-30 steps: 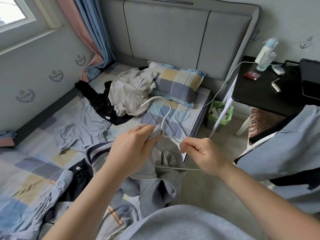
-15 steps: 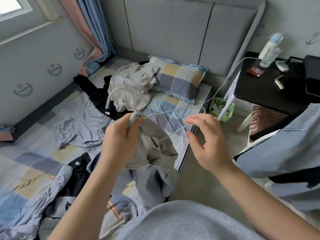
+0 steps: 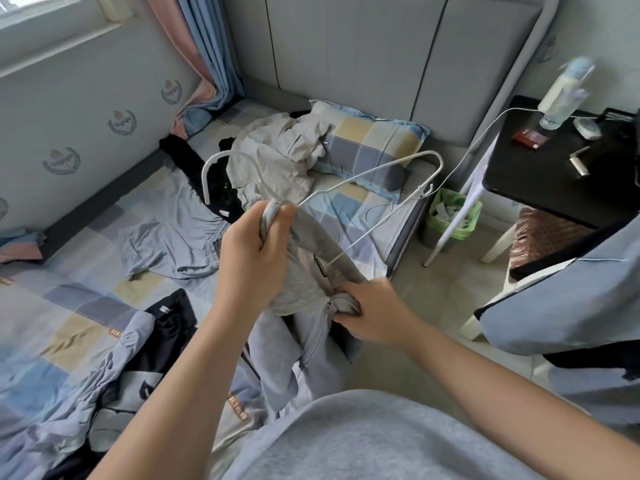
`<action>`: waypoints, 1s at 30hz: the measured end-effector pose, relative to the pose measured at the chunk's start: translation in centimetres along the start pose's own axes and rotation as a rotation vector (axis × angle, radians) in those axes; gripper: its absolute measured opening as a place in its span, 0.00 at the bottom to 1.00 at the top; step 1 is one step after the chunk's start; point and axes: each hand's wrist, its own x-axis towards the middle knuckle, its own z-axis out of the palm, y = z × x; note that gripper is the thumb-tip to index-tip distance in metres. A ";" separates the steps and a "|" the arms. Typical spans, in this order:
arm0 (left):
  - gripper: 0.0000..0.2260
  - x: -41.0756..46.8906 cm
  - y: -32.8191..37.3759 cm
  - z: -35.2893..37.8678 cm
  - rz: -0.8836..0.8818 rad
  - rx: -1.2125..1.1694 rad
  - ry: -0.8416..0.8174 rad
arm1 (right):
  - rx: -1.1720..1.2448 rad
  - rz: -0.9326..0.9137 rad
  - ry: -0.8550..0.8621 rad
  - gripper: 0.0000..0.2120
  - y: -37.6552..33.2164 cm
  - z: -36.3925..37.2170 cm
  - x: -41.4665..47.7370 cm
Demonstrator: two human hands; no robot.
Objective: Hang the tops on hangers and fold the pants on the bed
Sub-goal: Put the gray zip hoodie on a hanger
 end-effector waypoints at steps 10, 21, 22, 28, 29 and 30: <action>0.21 -1.0 -1.4 -2.8 -0.012 0.202 -0.177 | -0.386 0.054 -0.043 0.22 5.4 -5.7 -0.2; 0.20 -0.9 -3.4 -4.4 0.006 0.397 -0.326 | -0.389 -0.209 0.068 0.04 5.2 -11.6 0.3; 0.19 -0.8 -3.4 -4.1 -0.002 0.417 -0.339 | -0.356 -0.194 0.053 0.04 4.6 -12.0 0.6; 0.17 -1.3 -2.0 -0.5 -0.073 0.493 -0.336 | -0.180 -0.288 0.132 0.07 -0.5 -13.7 1.8; 0.17 -1.3 -1.6 -0.1 -0.078 0.475 -0.310 | -0.170 -0.326 0.154 0.07 -1.3 -13.9 1.7; 0.19 -1.2 -1.3 0.3 -0.076 0.471 -0.291 | -0.160 -0.355 0.172 0.07 -2.0 -14.0 1.6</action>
